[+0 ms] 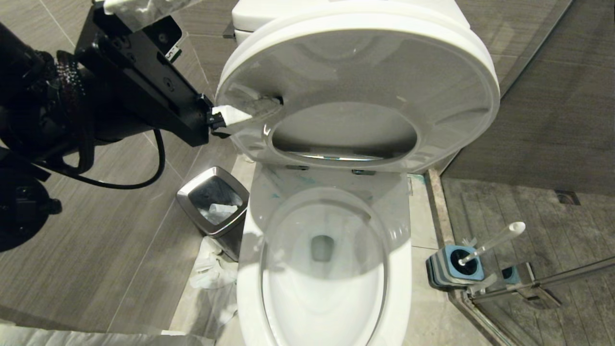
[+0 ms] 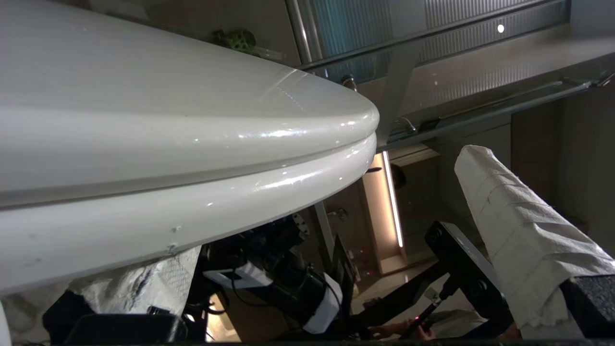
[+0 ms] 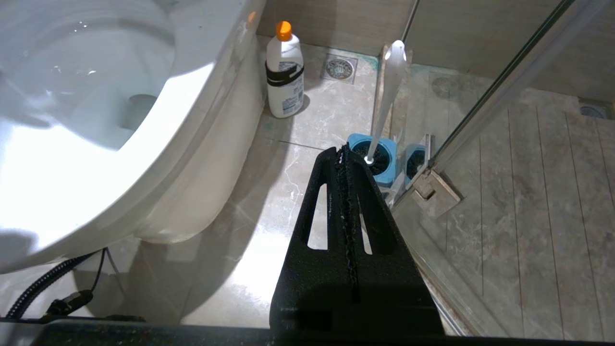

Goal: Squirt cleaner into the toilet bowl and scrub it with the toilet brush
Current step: Use the left hand to lift the toilet lid slightly

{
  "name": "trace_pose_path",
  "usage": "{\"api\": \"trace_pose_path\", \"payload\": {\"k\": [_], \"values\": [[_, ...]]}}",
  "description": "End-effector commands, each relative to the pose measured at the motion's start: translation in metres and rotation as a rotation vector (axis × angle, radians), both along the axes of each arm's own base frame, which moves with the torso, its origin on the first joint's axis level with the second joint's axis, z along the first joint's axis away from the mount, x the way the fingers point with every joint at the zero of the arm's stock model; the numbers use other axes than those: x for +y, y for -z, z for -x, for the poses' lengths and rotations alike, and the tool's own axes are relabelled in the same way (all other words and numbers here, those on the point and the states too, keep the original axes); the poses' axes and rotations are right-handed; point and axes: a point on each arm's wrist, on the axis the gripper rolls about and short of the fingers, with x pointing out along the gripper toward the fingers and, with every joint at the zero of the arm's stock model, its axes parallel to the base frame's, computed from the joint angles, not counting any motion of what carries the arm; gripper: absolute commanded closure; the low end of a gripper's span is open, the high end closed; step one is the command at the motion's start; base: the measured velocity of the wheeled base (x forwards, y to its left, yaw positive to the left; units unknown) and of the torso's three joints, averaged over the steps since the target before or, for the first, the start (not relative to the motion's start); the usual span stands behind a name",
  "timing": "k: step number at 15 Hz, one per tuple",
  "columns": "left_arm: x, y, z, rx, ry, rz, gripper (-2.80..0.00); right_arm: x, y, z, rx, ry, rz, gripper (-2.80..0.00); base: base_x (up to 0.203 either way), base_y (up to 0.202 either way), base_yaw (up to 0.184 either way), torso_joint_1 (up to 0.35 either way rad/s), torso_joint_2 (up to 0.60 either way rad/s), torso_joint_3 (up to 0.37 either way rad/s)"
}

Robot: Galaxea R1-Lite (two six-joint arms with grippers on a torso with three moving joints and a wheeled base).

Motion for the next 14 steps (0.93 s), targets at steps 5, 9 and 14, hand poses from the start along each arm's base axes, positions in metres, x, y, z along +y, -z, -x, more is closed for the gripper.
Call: {"api": "trace_pose_path", "payload": {"k": [5, 9, 14], "values": [[-0.013, 0.008, -0.036, -0.086, -0.003, 0.046, -2.8, 0.0, 0.003, -0.001, 0.011, -0.001, 0.001, 0.0, 0.0, 0.0, 0.0, 0.0, 0.0, 0.0], [-0.009, 0.015, -0.071, -0.151, -0.09, 0.096, -2.8, 0.0, 0.003, -0.001, 0.011, -0.001, 0.001, 0.0, 0.0, 0.0, 0.0, 0.0, 0.0, 0.0], [0.009, 0.02, -0.108, -0.232, -0.204, 0.153, -2.8, 0.0, 0.003, -0.001, 0.011, -0.001, 0.001, 0.0, 0.0, 0.0, 0.0, 0.0, 0.0, 0.0]]}}
